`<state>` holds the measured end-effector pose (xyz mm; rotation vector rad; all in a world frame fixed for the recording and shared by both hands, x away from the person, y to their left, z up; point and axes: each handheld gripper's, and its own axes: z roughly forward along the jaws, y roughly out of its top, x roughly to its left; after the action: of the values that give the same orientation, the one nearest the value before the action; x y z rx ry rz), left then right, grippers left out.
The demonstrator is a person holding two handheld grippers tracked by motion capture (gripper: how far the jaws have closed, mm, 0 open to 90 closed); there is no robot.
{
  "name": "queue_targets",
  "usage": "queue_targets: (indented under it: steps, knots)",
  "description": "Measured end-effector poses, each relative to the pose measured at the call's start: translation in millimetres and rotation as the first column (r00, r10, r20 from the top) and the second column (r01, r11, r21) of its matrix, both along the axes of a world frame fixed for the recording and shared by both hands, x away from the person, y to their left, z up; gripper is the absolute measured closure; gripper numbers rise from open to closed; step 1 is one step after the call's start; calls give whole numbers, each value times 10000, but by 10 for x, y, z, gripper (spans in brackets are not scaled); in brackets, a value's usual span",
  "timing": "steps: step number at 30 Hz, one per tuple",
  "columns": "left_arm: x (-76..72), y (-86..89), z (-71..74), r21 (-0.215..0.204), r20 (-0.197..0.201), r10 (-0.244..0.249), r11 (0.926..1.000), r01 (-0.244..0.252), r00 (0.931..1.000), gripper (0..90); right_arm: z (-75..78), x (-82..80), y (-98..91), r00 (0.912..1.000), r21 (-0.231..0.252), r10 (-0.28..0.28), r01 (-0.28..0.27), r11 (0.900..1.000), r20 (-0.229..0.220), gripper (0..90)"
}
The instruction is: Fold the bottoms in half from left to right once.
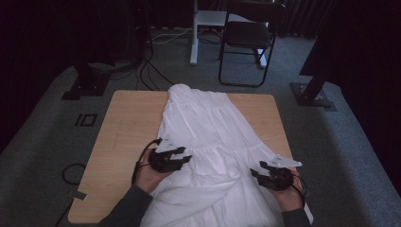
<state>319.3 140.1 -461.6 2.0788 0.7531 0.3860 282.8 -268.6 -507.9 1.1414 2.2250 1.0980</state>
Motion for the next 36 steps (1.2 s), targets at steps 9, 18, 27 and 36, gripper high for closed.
queue_targets:
  steps: [9,18,27,36]
  knots:
    - [-57,745,-437,765,-756,2129,9753,-2072,9741,526,-21,39,735,9671,159,2516,-2512,9678,-375,421]
    - [-10,591,-578,606,-1029,1836,9821,-1781,9776,500,-250,109,903,9304,74,3413,-3434,9392,-1335,757]
    - [4,461,-544,637,-972,1484,9877,-1427,9841,487,185,-161,270,9491,837,3146,-3147,9455,140,881]
    - [14,276,-554,1020,-808,1107,9895,-1023,9906,481,663,-466,-560,9631,1190,1277,-1593,9800,2371,883]
